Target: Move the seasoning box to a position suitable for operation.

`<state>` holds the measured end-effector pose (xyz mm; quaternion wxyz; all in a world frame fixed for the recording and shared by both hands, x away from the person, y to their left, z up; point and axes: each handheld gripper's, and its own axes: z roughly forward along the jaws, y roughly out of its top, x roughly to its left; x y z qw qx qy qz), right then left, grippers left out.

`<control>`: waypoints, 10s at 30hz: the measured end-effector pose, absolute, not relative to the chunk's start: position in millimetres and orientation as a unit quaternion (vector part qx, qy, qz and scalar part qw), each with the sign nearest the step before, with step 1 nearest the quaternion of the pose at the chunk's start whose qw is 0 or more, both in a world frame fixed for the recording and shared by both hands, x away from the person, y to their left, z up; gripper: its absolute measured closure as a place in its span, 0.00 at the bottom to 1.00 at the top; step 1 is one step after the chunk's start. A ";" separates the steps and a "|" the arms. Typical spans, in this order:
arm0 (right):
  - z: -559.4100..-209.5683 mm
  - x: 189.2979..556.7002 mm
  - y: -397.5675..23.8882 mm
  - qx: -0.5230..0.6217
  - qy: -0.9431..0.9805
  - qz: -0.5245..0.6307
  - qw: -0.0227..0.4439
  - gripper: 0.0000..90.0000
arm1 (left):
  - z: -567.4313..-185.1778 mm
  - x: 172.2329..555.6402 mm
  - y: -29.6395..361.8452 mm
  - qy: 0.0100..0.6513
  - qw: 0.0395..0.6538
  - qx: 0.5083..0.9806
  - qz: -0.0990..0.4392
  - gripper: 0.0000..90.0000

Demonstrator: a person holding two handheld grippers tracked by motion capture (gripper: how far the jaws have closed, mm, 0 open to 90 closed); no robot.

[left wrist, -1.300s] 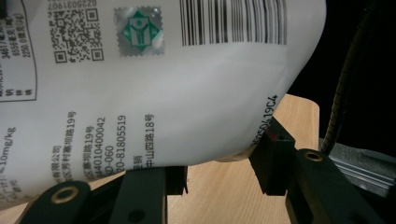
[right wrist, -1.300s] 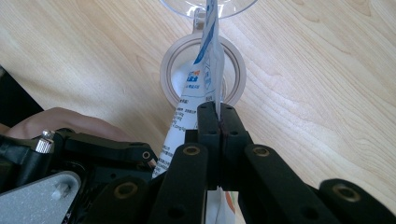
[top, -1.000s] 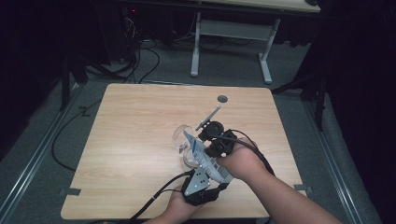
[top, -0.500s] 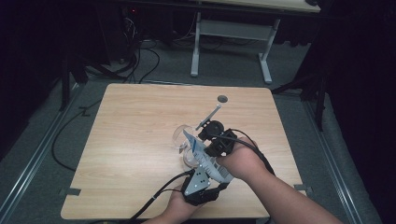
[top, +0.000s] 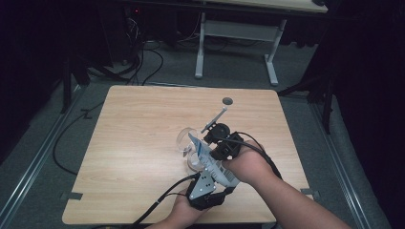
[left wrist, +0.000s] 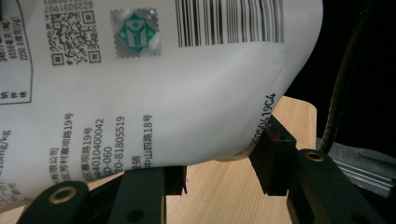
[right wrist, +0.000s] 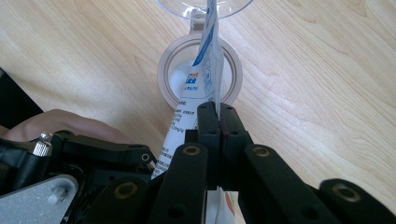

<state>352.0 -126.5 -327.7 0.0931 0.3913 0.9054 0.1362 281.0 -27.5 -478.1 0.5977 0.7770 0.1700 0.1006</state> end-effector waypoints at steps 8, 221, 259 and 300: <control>-328.3 352.8 -126.3 0.391 0.905 0.136 0.093 1.00 | -477.8 281.6 -28.1 0.172 0.599 0.776 0.099 0.67; -326.0 356.5 -118.2 0.364 0.916 0.134 0.098 1.00 | -472.9 280.1 -25.9 0.166 0.613 0.765 0.104 0.65; -326.0 356.9 -116.2 0.362 0.916 0.138 0.098 1.00 | -471.7 280.2 -24.5 0.164 0.614 0.764 0.108 0.66; -324.5 358.9 -113.5 0.361 0.917 0.138 0.105 1.00 | -469.7 280.1 -24.7 0.168 0.620 0.759 0.107 0.63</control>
